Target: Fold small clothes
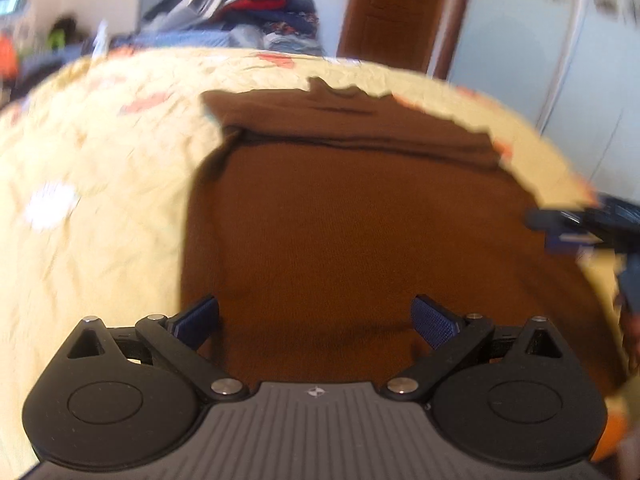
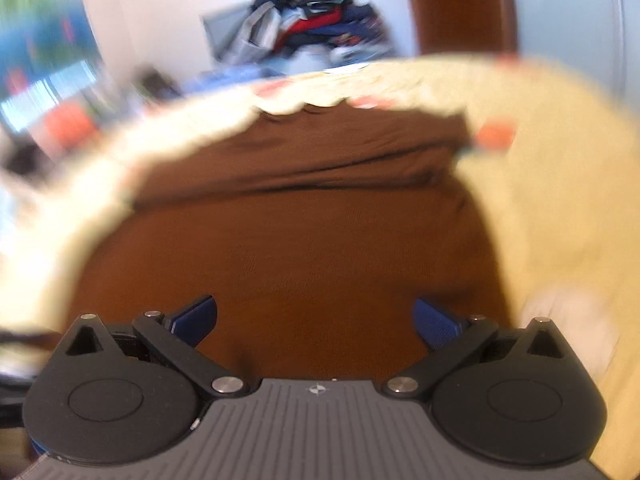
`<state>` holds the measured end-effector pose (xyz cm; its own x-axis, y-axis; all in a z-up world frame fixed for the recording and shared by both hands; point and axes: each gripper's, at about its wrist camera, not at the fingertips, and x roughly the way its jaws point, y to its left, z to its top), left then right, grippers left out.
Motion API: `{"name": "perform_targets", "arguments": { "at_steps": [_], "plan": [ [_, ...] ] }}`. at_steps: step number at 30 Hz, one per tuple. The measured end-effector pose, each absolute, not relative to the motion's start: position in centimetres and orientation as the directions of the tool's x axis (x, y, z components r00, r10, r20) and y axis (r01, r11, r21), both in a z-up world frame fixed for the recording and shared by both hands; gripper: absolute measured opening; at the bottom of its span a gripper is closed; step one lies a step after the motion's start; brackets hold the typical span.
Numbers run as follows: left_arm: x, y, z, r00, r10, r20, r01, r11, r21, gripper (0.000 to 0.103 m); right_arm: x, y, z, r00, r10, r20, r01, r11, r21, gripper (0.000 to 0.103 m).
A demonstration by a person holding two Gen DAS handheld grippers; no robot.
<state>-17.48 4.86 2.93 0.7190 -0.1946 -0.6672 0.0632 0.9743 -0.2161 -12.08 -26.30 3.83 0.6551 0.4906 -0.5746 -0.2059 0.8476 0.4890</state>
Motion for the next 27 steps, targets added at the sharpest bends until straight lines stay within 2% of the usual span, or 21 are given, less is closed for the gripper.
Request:
{"name": "perform_targets", "arguments": {
  "at_steps": [2, 5, 7, 9, 11, 15, 19, 21, 23, 25, 26, 27],
  "plan": [
    [-18.3, 7.8, 2.9, 0.704, -0.233, -0.671, 0.011, 0.948, -0.318, 0.103, -13.8, -30.0, 4.0, 0.639, 0.54, -0.547, -0.144, 0.783, 0.605, 0.103],
    [-18.9, 12.0, 1.7, 0.668, -0.343, -0.661, -0.065, 0.858, -0.51, 0.103, -15.5, -34.5, 3.6, 0.631, 0.513, -0.582, -0.026, 0.764, 0.645, 0.103],
    [-19.0, 13.8, 1.0, 0.657, -0.458, -0.598, -0.055, 0.763, -0.644, 0.103, -15.8, -35.9, 2.9, 0.578, 0.541, -0.611, 0.002, 0.748, 0.664, 0.103],
    [-18.2, 14.9, -0.1, 0.581, -0.625, -0.522, -0.04, 0.618, -0.785, 0.103, -16.0, -36.1, 2.7, 0.52, 0.611, -0.597, -0.029, 0.711, 0.703, 0.103],
    [-17.6, 15.2, -1.3, 0.501, -0.734, -0.458, -0.067, 0.495, -0.866, 0.103, -15.9, -35.9, 2.1, 0.42, 0.699, -0.579, -0.023, 0.645, 0.763, 0.103],
    [-17.5, 15.2, -1.7, 0.452, -0.77, -0.45, -0.064, 0.475, -0.878, 0.103, -15.7, -34.7, 1.1, 0.266, 0.8, -0.538, -0.021, 0.563, 0.826, 0.103],
    [-17.4, 15.7, -2.4, 0.434, -0.792, -0.429, -0.114, 0.424, -0.899, 0.103, -15.6, -34.9, 0.6, 0.266, 0.829, -0.492, 0.029, 0.503, 0.864, 0.103],
    [-17.6, 15.6, -2.3, 0.424, -0.789, -0.445, -0.131, 0.432, -0.892, 0.102, -15.6, -35.0, 0.5, 0.28, 0.827, -0.487, 0.047, 0.495, 0.868, 0.097],
    [-17.7, 15.2, -1.8, 0.404, -0.784, -0.471, -0.135, 0.458, -0.879, 0.102, -15.9, -34.9, 0.4, 0.277, 0.824, -0.494, 0.05, 0.501, 0.864, 0.088],
    [-17.8, 14.8, -1.3, 0.404, -0.765, -0.502, -0.121, 0.499, -0.858, 0.097, -15.8, -35.2, 0.3, 0.277, 0.821, -0.5, 0.061, 0.504, 0.862, 0.08],
    [-17.8, 14.6, -1.0, 0.402, -0.751, -0.524, -0.115, 0.526, -0.843, 0.089, -15.7, -35.2, 0.1, 0.278, 0.818, -0.504, 0.073, 0.505, 0.86, 0.07],
    [-17.8, 14.4, -0.7, 0.4, -0.735, -0.547, -0.109, 0.555, -0.825, 0.073, -15.7, -35.3, -0.1, 0.275, 0.813, -0.513, 0.089, 0.51, 0.855, 0.055]
  ]
}}
